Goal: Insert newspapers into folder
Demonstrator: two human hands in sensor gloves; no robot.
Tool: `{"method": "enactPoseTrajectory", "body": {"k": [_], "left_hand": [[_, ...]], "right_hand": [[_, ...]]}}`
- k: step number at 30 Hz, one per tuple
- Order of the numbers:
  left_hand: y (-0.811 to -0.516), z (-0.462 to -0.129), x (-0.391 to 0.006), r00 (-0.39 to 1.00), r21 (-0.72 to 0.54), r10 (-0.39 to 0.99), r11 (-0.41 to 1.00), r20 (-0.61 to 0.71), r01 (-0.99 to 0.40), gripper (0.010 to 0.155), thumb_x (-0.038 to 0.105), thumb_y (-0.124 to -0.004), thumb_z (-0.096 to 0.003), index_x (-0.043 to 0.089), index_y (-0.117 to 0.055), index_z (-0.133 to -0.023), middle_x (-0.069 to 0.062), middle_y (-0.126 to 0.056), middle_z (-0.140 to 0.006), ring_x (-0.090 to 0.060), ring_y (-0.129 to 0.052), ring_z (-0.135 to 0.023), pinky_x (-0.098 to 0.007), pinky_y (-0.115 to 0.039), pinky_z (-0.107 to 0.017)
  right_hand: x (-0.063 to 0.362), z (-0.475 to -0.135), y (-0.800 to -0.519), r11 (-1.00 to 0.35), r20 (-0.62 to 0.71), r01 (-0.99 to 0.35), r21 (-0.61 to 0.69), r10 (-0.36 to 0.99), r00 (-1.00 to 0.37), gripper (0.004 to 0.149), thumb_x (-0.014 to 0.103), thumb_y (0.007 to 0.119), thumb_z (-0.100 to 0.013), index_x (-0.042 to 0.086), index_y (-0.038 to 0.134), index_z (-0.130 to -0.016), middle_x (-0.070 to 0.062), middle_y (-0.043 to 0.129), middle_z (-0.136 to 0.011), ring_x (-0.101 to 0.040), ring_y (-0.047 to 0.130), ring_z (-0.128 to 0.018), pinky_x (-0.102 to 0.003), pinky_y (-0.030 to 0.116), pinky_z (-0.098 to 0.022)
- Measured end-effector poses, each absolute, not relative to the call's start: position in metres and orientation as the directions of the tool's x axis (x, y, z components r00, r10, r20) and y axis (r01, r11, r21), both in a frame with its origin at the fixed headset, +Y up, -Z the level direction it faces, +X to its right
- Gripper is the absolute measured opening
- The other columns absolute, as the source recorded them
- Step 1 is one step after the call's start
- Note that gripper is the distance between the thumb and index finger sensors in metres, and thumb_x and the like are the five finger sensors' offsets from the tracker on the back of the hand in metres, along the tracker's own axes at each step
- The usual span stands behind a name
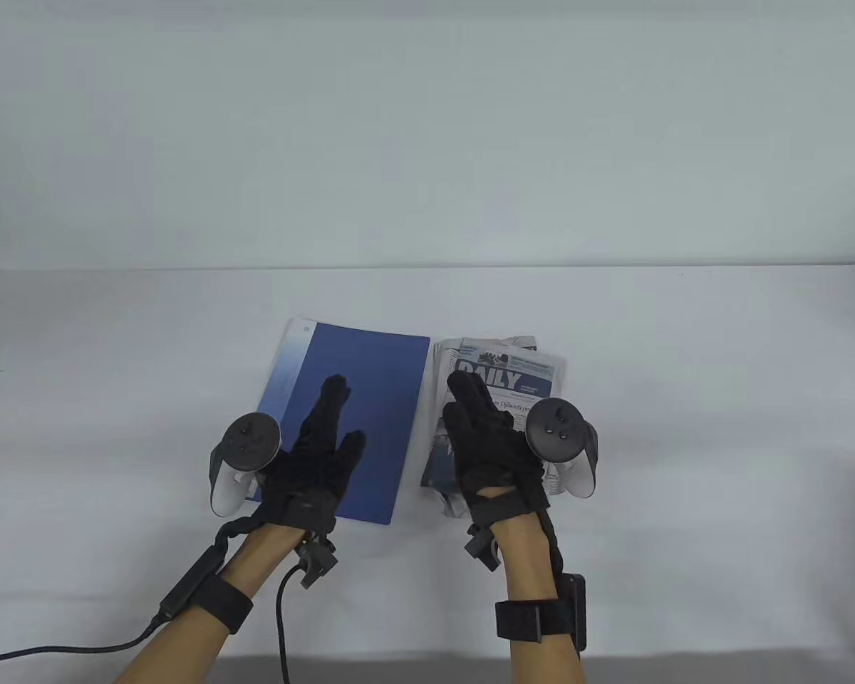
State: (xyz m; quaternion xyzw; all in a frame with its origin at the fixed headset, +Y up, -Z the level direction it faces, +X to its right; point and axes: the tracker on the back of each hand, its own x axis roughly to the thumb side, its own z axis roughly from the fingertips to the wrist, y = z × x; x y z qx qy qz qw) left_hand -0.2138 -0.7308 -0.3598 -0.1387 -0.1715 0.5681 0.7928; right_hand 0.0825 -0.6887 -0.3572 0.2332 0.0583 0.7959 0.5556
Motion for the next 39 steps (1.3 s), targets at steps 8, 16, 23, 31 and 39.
{"method": "enactPoseTrajectory", "body": {"k": [8, 16, 23, 31, 39], "left_hand": [[-0.733, -0.362, -0.214, 0.347, -0.452, 0.934, 0.345, 0.082, -0.822, 0.088, 0.059, -0.056, -0.0592, 0.059, 0.025, -0.094, 0.009, 0.018, -0.122, -0.029, 0.013, -0.118, -0.062, -0.003, -0.09], [-0.732, -0.36, -0.213, 0.375, -0.453, 0.921, 0.38, 0.104, -0.807, 0.087, 0.059, -0.056, -0.0594, 0.06, 0.022, -0.097, 0.01, 0.017, -0.122, -0.028, 0.013, -0.118, -0.062, -0.003, -0.089], [-0.752, -0.35, -0.19, 0.712, -0.587, 0.699, 0.608, 0.074, -0.535, 0.097, 0.064, -0.061, -0.0579, 0.062, 0.032, -0.084, 0.007, 0.036, -0.109, -0.031, 0.031, -0.107, -0.064, 0.008, -0.082], [-0.797, -0.335, -0.153, 0.973, -0.755, 0.228, 0.642, 0.025, -0.131, 0.11, 0.066, -0.058, -0.0533, 0.031, 0.042, -0.082, -0.009, 0.036, -0.103, -0.048, 0.034, -0.093, -0.071, 0.011, -0.068], [-0.781, -0.335, -0.142, 0.987, -0.66, 0.126, 0.751, 0.101, -0.029, 0.1, 0.06, -0.061, -0.0585, 0.03, 0.024, -0.102, -0.015, 0.005, -0.115, -0.056, 0.0, -0.107, -0.067, -0.019, -0.083]], "right_hand": [[0.069, -0.359, -0.695, -0.448, 0.322, -0.798, 0.404, 0.886, -0.335, 0.093, 0.065, 0.048, -0.06, 0.006, -0.008, -0.104, -0.025, -0.003, -0.105, -0.058, 0.014, -0.098, -0.078, 0.02, -0.059], [0.06, -0.358, -0.695, -0.472, 0.336, -0.762, 0.442, 0.875, -0.347, 0.092, 0.065, 0.049, -0.06, 0.006, -0.005, -0.106, -0.026, -0.001, -0.106, -0.057, 0.015, -0.099, -0.078, 0.02, -0.06], [0.06, -0.358, -0.694, -0.456, 0.324, -0.77, 0.447, 0.884, -0.336, 0.091, 0.063, 0.049, -0.061, 0.005, -0.004, -0.107, -0.026, 0.0, -0.106, -0.058, 0.016, -0.098, -0.078, 0.02, -0.059], [0.055, -0.362, -0.694, -0.418, 0.298, -0.773, 0.477, 0.904, -0.305, 0.09, 0.062, 0.049, -0.061, 0.005, -0.004, -0.107, -0.027, 0.001, -0.106, -0.058, 0.018, -0.098, -0.078, 0.02, -0.059], [0.054, -0.369, -0.697, -0.445, 0.251, -0.79, 0.423, 0.895, -0.369, 0.088, 0.06, 0.049, -0.062, 0.002, 0.001, -0.108, -0.029, 0.008, -0.106, -0.058, 0.027, -0.097, -0.078, 0.019, -0.058]]}}
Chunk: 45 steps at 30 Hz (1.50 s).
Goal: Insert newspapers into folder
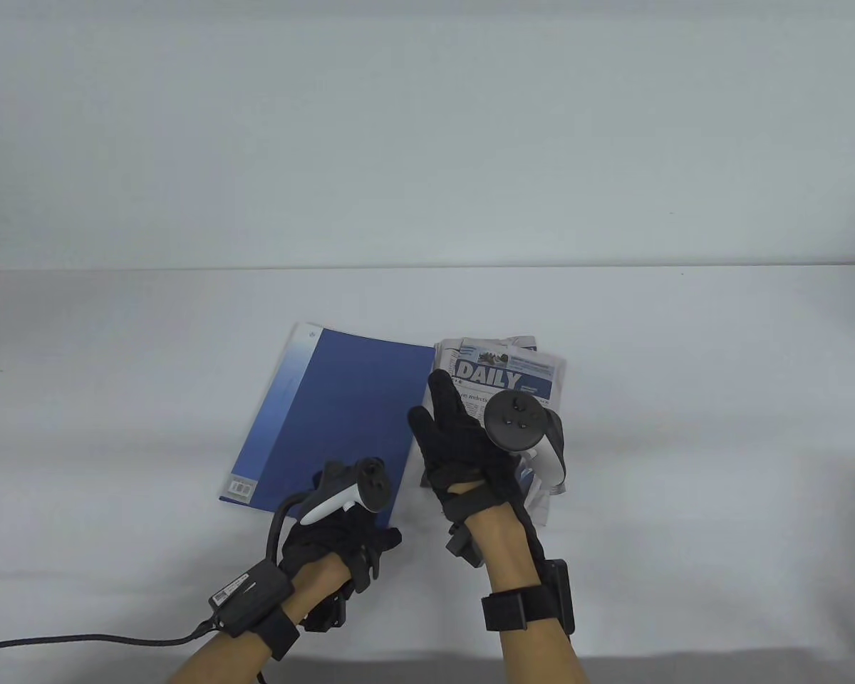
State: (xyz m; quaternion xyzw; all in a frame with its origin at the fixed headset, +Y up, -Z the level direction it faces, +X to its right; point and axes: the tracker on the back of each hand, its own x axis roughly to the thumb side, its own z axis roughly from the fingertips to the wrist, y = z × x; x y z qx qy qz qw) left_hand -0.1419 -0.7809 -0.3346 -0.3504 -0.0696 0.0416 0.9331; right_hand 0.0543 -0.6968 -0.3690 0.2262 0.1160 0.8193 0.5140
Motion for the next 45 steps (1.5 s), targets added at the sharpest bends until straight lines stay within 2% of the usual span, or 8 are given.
{"method": "enactPoseTrajectory", "body": {"k": [5, 10, 14, 21, 28, 33, 40, 45], "left_hand": [[-0.76, -0.341, -0.157, 0.978, -0.539, 0.207, 0.824, 0.001, -0.174, 0.068, 0.032, -0.063, -0.0636, 0.026, -0.024, -0.119, -0.009, -0.031, -0.124, -0.046, -0.035, -0.115, -0.05, -0.049, -0.089], [-0.733, -0.353, -0.209, 0.845, -0.417, 0.508, 0.741, -0.165, -0.527, 0.052, 0.038, -0.074, -0.0625, 0.034, -0.058, -0.112, 0.002, -0.067, -0.118, -0.033, -0.069, -0.11, -0.042, -0.072, -0.081], [-0.703, -0.347, -0.261, 0.551, -0.159, 0.788, 0.528, -0.274, -0.834, 0.051, 0.039, -0.078, -0.0624, 0.03, -0.062, -0.11, 0.003, -0.081, -0.109, -0.029, -0.081, -0.103, -0.041, -0.076, -0.075], [-0.667, -0.328, -0.317, 0.323, 0.202, 0.912, 0.377, -0.254, -0.904, 0.051, 0.04, -0.077, -0.0638, 0.032, -0.06, -0.111, 0.006, -0.081, -0.107, -0.027, -0.081, -0.102, -0.039, -0.076, -0.075], [-0.677, -0.322, -0.379, 0.176, 0.391, 0.917, 0.317, -0.357, -0.864, 0.066, 0.051, -0.068, -0.066, 0.037, -0.031, -0.118, 0.011, -0.062, -0.117, -0.022, -0.066, -0.112, -0.036, -0.066, -0.084], [-0.737, -0.333, -0.396, 0.174, 0.184, 0.711, 0.397, -0.682, -0.899, 0.107, 0.07, -0.051, -0.0606, 0.032, 0.044, -0.087, 0.0, 0.032, -0.112, -0.031, 0.018, -0.115, -0.052, -0.011, -0.095], [-0.786, -0.338, -0.4, 0.28, -0.089, 0.24, 0.59, -0.93, -0.803, 0.11, 0.074, -0.046, -0.0602, 0.031, 0.055, -0.073, 0.0, 0.053, -0.093, -0.03, 0.042, -0.1, -0.05, 0.018, -0.084], [-0.78, -0.345, -0.389, 0.343, -0.109, 0.248, 0.646, -0.906, -0.755, 0.102, 0.065, -0.048, -0.0638, 0.036, 0.047, -0.084, 0.002, 0.052, -0.094, -0.029, 0.043, -0.098, -0.053, 0.016, -0.084]], "right_hand": [[0.059, -0.366, -0.694, -0.433, 0.255, -0.802, 0.411, 0.899, -0.355, 0.088, 0.06, 0.049, -0.062, 0.002, 0.002, -0.108, -0.029, 0.009, -0.106, -0.058, 0.028, -0.097, -0.078, 0.019, -0.058], [0.066, -0.359, -0.689, -0.42, 0.261, -0.817, 0.395, 0.904, -0.339, 0.088, 0.06, 0.049, -0.062, 0.002, 0.002, -0.108, -0.03, 0.009, -0.106, -0.058, 0.028, -0.097, -0.078, 0.019, -0.058], [0.068, -0.36, -0.69, -0.408, 0.25, -0.822, 0.398, 0.91, -0.33, 0.088, 0.06, 0.049, -0.062, 0.002, 0.002, -0.108, -0.03, 0.009, -0.106, -0.058, 0.029, -0.097, -0.078, 0.019, -0.058], [0.069, -0.365, -0.698, -0.397, 0.219, -0.819, 0.413, 0.917, -0.334, 0.088, 0.06, 0.049, -0.062, 0.002, 0.002, -0.108, -0.03, 0.009, -0.106, -0.058, 0.03, -0.097, -0.078, 0.019, -0.058], [0.073, -0.367, -0.702, -0.376, 0.2, -0.835, 0.401, 0.926, -0.321, 0.087, 0.059, 0.049, -0.062, 0.006, -0.003, -0.107, -0.03, 0.006, -0.106, -0.058, 0.03, -0.097, -0.078, 0.019, -0.058], [0.08, -0.367, -0.708, -0.344, 0.128, -0.862, 0.372, 0.939, -0.319, 0.087, 0.059, 0.049, -0.062, 0.005, -0.003, -0.107, -0.03, 0.007, -0.105, -0.058, 0.031, -0.097, -0.078, 0.02, -0.059], [0.089, -0.361, -0.709, -0.28, 0.067, -0.899, 0.338, 0.96, -0.273, 0.088, 0.059, 0.049, -0.062, 0.004, -0.004, -0.106, -0.03, 0.005, -0.104, -0.058, 0.031, -0.096, -0.078, 0.02, -0.059], [0.09, -0.359, -0.701, -0.261, 0.094, -0.91, 0.323, 0.965, -0.244, 0.088, 0.059, 0.049, -0.062, 0.004, -0.004, -0.106, -0.03, 0.005, -0.105, -0.058, 0.032, -0.096, -0.078, 0.02, -0.059]]}}
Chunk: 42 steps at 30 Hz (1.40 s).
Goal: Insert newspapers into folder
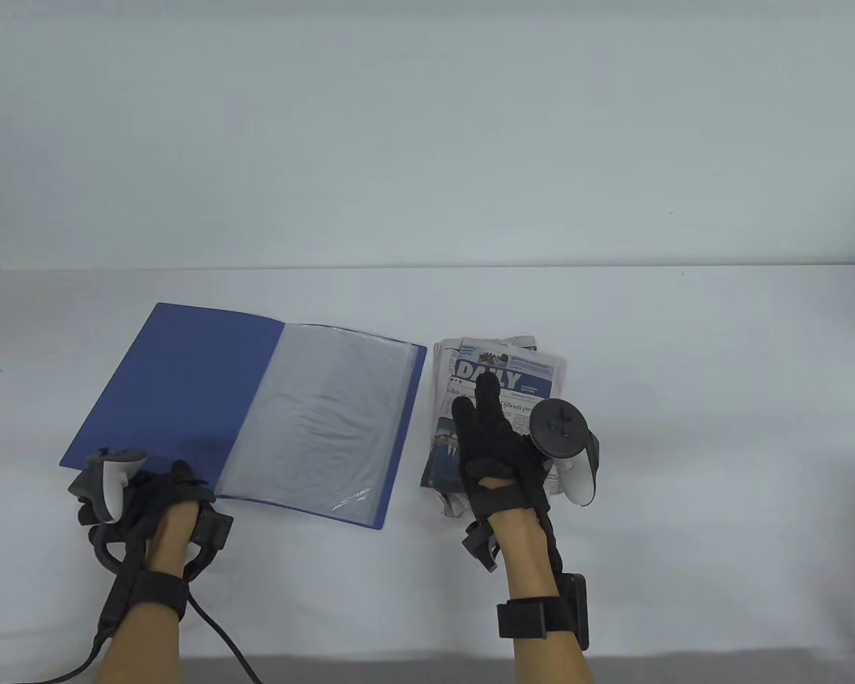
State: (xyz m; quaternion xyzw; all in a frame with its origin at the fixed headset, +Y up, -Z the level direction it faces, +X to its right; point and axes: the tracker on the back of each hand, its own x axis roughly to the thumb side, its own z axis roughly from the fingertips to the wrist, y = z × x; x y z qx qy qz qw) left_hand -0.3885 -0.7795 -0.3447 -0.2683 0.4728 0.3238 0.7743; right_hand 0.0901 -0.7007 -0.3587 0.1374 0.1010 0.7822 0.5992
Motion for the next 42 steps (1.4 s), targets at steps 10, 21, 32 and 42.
{"method": "enactPoseTrajectory", "body": {"k": [10, 21, 32, 42], "left_hand": [[-0.747, -0.386, -0.295, 0.771, -0.296, 0.276, 0.808, -0.574, -0.51, 0.067, 0.051, -0.049, -0.0634, 0.031, -0.026, -0.122, -0.004, -0.041, -0.126, -0.035, -0.049, -0.112, -0.042, -0.063, -0.077], [-0.759, -0.377, -0.325, 0.633, -0.408, -0.181, 0.883, -0.753, -0.233, 0.083, 0.06, -0.051, -0.0586, 0.011, -0.034, -0.123, -0.02, -0.049, -0.116, -0.049, -0.063, -0.104, -0.054, -0.074, -0.069], [-0.77, -0.383, -0.312, 0.735, -0.503, -0.174, 0.826, -0.656, -0.254, 0.078, 0.051, -0.05, -0.0586, 0.019, -0.014, -0.12, -0.02, -0.021, -0.122, -0.052, -0.034, -0.116, -0.059, -0.051, -0.088], [-0.776, -0.388, -0.296, 0.766, -0.407, 0.035, 0.831, -0.642, -0.379, 0.071, 0.046, -0.049, -0.0636, 0.058, 0.001, -0.112, 0.013, 0.019, -0.12, -0.021, 0.024, -0.113, -0.051, 0.004, -0.093]], "right_hand": [[0.08, -0.359, -0.7, -0.273, 0.108, -0.89, 0.365, 0.962, -0.251, 0.088, 0.059, 0.049, -0.062, 0.004, -0.003, -0.106, -0.03, 0.006, -0.105, -0.058, 0.032, -0.096, -0.078, 0.021, -0.059], [0.074, -0.361, -0.71, -0.277, 0.089, -0.871, 0.407, 0.961, -0.263, 0.087, 0.058, 0.05, -0.062, 0.001, 0.003, -0.108, -0.031, 0.01, -0.105, -0.058, 0.034, -0.096, -0.078, 0.021, -0.058], [0.07, -0.36, -0.707, -0.327, 0.152, -0.849, 0.416, 0.945, -0.29, 0.086, 0.058, 0.05, -0.063, 0.001, 0.006, -0.108, -0.031, 0.013, -0.106, -0.057, 0.036, -0.096, -0.078, 0.021, -0.059], [0.069, -0.362, -0.705, -0.337, 0.158, -0.836, 0.433, 0.942, -0.297, 0.086, 0.058, 0.05, -0.063, 0.001, 0.005, -0.108, -0.031, 0.012, -0.106, -0.057, 0.036, -0.096, -0.078, 0.021, -0.058]]}}
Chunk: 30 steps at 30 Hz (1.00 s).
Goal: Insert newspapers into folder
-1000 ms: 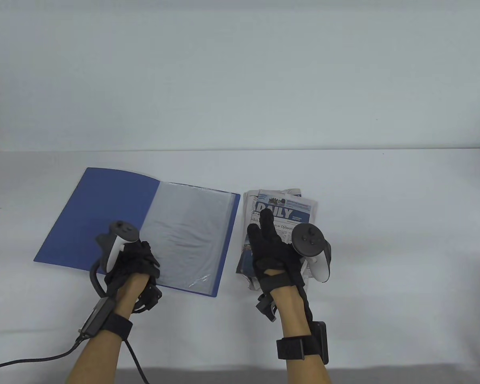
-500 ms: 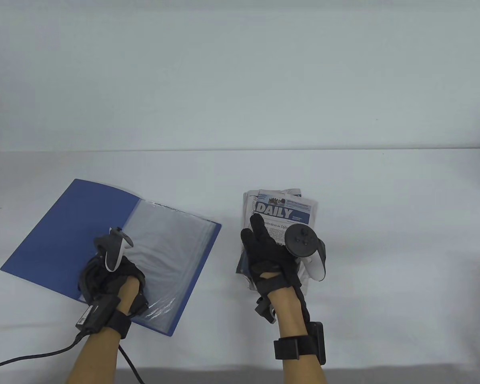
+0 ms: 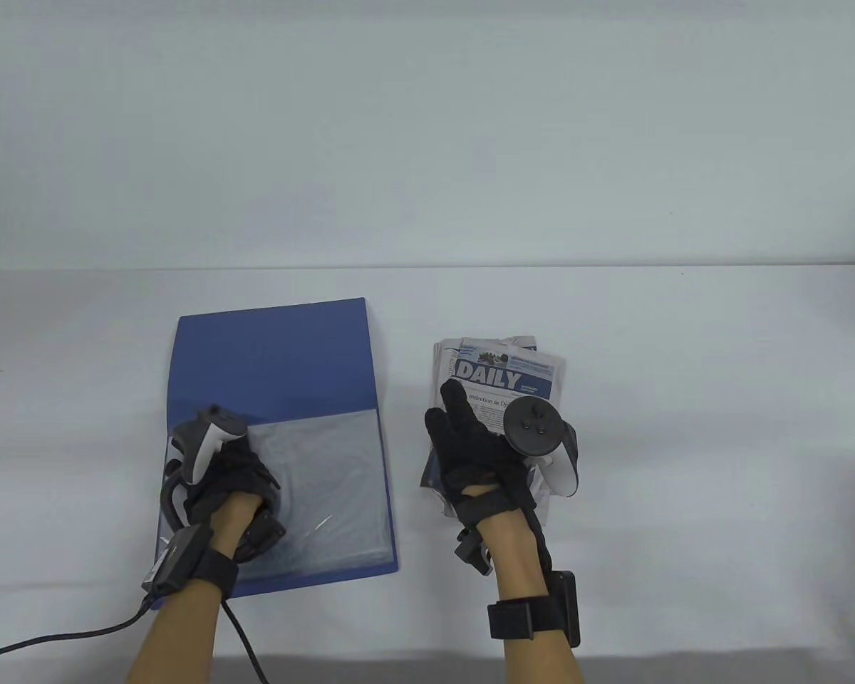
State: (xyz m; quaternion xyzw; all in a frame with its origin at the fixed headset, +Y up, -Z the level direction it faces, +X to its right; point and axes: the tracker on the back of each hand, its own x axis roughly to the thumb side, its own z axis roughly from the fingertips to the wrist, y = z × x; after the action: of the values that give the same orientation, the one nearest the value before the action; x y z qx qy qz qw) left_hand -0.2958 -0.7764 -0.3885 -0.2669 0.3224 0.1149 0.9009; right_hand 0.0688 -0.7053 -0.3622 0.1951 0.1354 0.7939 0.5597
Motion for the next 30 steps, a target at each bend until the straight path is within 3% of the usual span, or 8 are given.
{"method": "enactPoseTrajectory", "body": {"k": [2, 4, 8, 12, 17, 22, 26, 30], "left_hand": [[-0.773, -0.389, -0.285, 0.796, -0.408, -0.067, 0.882, -0.601, -0.234, 0.067, 0.045, -0.053, -0.0646, 0.055, -0.011, -0.117, 0.008, -0.005, -0.126, -0.026, 0.0, -0.121, -0.054, -0.013, -0.097], [-0.776, -0.39, -0.279, 0.829, -0.437, -0.082, 0.876, -0.553, -0.205, 0.066, 0.045, -0.05, -0.0638, 0.053, -0.011, -0.117, 0.007, -0.01, -0.127, -0.027, -0.014, -0.124, -0.054, -0.023, -0.099], [-0.782, -0.392, -0.281, 0.851, -0.505, 0.138, 0.752, -0.507, -0.423, 0.074, 0.056, -0.048, -0.0594, 0.052, 0.002, -0.114, 0.006, 0.014, -0.124, -0.028, 0.012, -0.121, -0.059, -0.008, -0.094], [-0.79, -0.392, -0.284, 0.844, -0.569, 0.202, 0.659, -0.496, -0.492, 0.086, 0.066, -0.053, -0.0542, 0.056, 0.014, -0.107, 0.003, 0.034, -0.112, -0.03, 0.034, -0.107, -0.061, 0.013, -0.083], [-0.792, -0.393, -0.286, 0.818, -0.531, 0.204, 0.672, -0.537, -0.516, 0.084, 0.068, -0.052, -0.053, 0.061, 0.014, -0.105, 0.01, 0.035, -0.111, -0.022, 0.037, -0.106, -0.055, 0.017, -0.083], [-0.782, -0.391, -0.283, 0.823, -0.511, 0.269, 0.675, -0.501, -0.532, 0.084, 0.065, -0.05, -0.0542, 0.054, 0.014, -0.107, 0.007, 0.032, -0.113, -0.026, 0.035, -0.104, -0.057, 0.015, -0.081], [-0.756, -0.384, -0.265, 0.855, -0.464, 0.404, 0.72, -0.325, -0.516, 0.076, 0.057, -0.056, -0.0592, 0.042, -0.013, -0.12, 0.005, 0.019, -0.12, -0.027, 0.029, -0.107, -0.059, 0.011, -0.081], [-0.752, -0.371, -0.229, 0.904, -0.558, 0.423, 0.737, -0.059, -0.382, 0.062, 0.051, -0.063, -0.0619, 0.033, -0.038, -0.116, 0.001, -0.005, -0.127, -0.031, 0.009, -0.117, -0.059, -0.011, -0.091]], "right_hand": [[0.069, -0.362, -0.704, -0.333, 0.161, -0.838, 0.432, 0.943, -0.291, 0.086, 0.058, 0.05, -0.063, 0.001, 0.005, -0.108, -0.031, 0.012, -0.106, -0.057, 0.036, -0.096, -0.078, 0.021, -0.058], [0.069, -0.362, -0.704, -0.33, 0.161, -0.839, 0.433, 0.944, -0.288, 0.086, 0.058, 0.05, -0.063, 0.001, 0.005, -0.108, -0.031, 0.012, -0.106, -0.057, 0.036, -0.096, -0.078, 0.021, -0.058], [0.067, -0.362, -0.708, -0.334, 0.15, -0.83, 0.447, 0.943, -0.298, 0.086, 0.058, 0.05, -0.063, 0.0, 0.005, -0.108, -0.031, 0.012, -0.106, -0.058, 0.035, -0.096, -0.078, 0.021, -0.058], [0.065, -0.361, -0.705, -0.344, 0.159, -0.822, 0.454, 0.939, -0.304, 0.086, 0.058, 0.05, -0.063, 0.001, 0.005, -0.108, -0.031, 0.012, -0.106, -0.058, 0.036, -0.096, -0.078, 0.021, -0.058], [0.061, -0.359, -0.707, -0.344, 0.16, -0.821, 0.456, 0.939, -0.305, 0.086, 0.058, 0.05, -0.063, 0.0, 0.006, -0.108, -0.031, 0.012, -0.106, -0.057, 0.036, -0.096, -0.078, 0.021, -0.058], [0.06, -0.361, -0.71, -0.388, 0.15, -0.793, 0.47, 0.92, -0.361, 0.086, 0.058, 0.05, -0.063, 0.0, 0.005, -0.108, -0.031, 0.012, -0.106, -0.058, 0.036, -0.096, -0.078, 0.021, -0.058], [0.063, -0.362, -0.713, -0.393, 0.14, -0.792, 0.467, 0.917, -0.373, 0.086, 0.058, 0.05, -0.063, 0.0, 0.006, -0.108, -0.031, 0.012, -0.106, -0.058, 0.035, -0.096, -0.078, 0.021, -0.058], [0.062, -0.362, -0.714, -0.398, 0.136, -0.788, 0.47, 0.915, -0.38, 0.086, 0.058, 0.05, -0.063, 0.0, 0.006, -0.108, -0.031, 0.012, -0.106, -0.058, 0.035, -0.096, -0.078, 0.021, -0.058]]}}
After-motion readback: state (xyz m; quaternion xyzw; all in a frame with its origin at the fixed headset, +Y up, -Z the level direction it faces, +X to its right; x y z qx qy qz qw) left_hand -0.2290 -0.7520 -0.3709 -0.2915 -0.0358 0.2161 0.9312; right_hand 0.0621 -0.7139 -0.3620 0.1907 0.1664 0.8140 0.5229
